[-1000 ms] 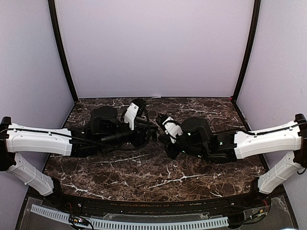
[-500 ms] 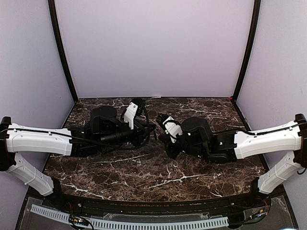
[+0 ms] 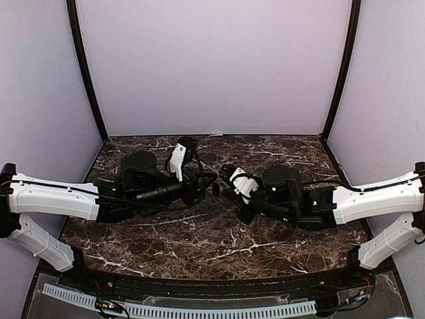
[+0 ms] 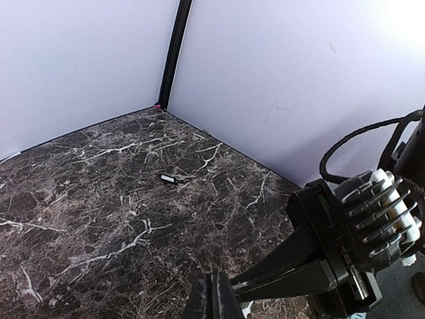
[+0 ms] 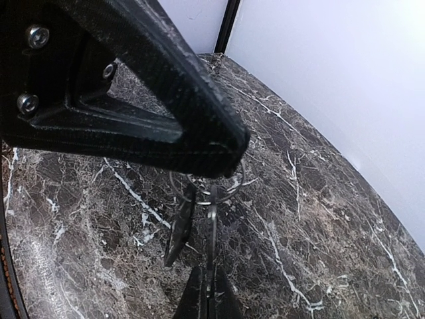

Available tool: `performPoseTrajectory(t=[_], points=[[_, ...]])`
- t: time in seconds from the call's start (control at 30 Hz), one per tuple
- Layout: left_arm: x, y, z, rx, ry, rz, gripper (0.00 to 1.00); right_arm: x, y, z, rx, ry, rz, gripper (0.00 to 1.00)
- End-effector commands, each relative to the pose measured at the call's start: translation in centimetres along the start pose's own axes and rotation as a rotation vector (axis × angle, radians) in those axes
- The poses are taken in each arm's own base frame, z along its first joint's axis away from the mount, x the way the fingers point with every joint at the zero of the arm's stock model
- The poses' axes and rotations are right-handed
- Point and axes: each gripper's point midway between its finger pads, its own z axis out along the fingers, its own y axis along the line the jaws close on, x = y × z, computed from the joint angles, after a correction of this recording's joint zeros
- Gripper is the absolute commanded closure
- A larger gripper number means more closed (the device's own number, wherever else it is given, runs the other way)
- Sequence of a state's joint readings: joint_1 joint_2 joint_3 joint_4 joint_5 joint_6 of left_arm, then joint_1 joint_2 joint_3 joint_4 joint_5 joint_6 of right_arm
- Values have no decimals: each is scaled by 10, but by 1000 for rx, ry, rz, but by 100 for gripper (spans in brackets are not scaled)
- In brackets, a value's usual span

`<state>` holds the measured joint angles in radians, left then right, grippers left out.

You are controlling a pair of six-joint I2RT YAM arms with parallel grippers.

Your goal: Remove the keys from the keyring

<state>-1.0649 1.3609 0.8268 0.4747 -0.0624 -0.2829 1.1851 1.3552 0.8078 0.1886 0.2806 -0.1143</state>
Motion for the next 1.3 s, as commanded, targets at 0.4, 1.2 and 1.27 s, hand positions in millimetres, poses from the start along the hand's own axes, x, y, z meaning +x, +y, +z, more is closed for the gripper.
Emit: performPoseTrajectory(t=[0.4,1.2,1.27], points=[[-30,1,-10,-2,-150,-74,100,-15,33,-2,-96,-82,-31,100],[-51,-6,-25,57,-236,-153,100,3,54,0,-194,-67,-27,100],[-52,-4,-26,59,-243,-164,100,2,56,-2,-205,-78,-22,100]])
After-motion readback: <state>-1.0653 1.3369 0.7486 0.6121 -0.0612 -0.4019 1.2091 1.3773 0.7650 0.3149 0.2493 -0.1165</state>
